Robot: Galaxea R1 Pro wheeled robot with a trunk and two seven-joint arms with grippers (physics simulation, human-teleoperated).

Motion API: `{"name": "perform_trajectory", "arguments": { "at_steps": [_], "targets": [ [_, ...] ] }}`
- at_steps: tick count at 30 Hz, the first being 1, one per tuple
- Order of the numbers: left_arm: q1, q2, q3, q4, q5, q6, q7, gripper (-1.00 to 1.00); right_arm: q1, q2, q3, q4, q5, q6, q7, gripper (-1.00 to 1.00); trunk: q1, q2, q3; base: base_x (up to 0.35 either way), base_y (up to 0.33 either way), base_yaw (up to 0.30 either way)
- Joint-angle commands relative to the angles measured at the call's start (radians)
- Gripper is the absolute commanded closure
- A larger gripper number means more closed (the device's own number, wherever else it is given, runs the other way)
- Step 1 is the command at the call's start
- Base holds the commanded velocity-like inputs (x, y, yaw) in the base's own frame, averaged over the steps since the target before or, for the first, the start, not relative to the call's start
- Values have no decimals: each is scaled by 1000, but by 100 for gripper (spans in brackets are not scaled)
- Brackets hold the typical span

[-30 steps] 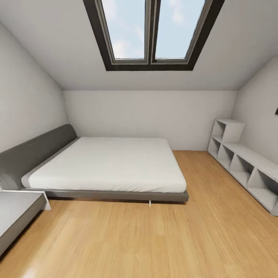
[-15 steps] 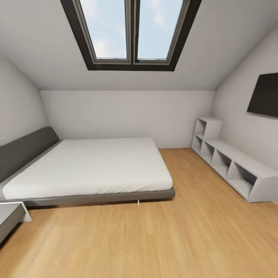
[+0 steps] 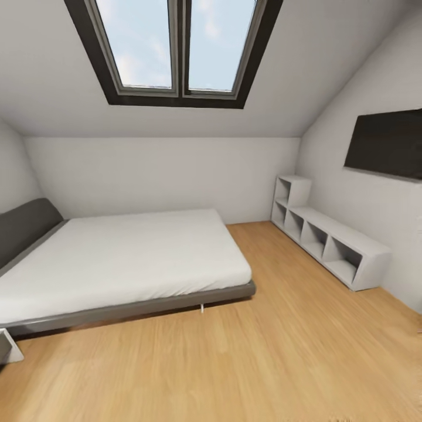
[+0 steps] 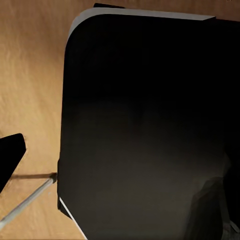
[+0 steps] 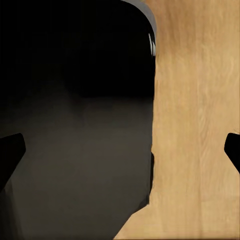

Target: Attach the digital camera to the camera tripod in the bedroom.

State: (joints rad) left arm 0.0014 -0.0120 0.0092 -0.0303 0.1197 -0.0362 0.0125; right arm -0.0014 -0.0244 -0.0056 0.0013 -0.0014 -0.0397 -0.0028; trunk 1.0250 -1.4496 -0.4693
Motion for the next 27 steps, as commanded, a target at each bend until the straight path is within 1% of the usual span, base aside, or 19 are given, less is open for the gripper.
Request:
{"name": "perform_trajectory", "arguments": {
  "at_steps": [1, 5, 18, 22, 27],
  "targets": [
    [0, 0, 0, 0, 8, -2, 1, -100, 0, 0, -1, 0, 0, -3, 0, -100, 0, 0, -1, 0, 308, -255],
    [0, 0, 0, -1, 8, -2, 1, -100, 0, 0, -1, 0, 0, -4, 0, -100, 0, 0, -1, 0, 228, -255],
    [0, 1, 0, -1, 8, -2, 1, -100, 0, 0, -1, 0, 0, -3, 0, -100, 0, 0, -1, 0, 21, -249],
    [0, 1, -1, -1, 9, -2, 1, -100, 0, 0, 0, 0, 1, -4, 0, -100, 0, 0, -1, 0, 1, -105],
    [0, 0, -1, 0, 9, -1, 1, -100, 0, 0, 3, 0, 5, -5, 0, -100, 0, 0, -1, 0, 0, -25]
  ]
}}
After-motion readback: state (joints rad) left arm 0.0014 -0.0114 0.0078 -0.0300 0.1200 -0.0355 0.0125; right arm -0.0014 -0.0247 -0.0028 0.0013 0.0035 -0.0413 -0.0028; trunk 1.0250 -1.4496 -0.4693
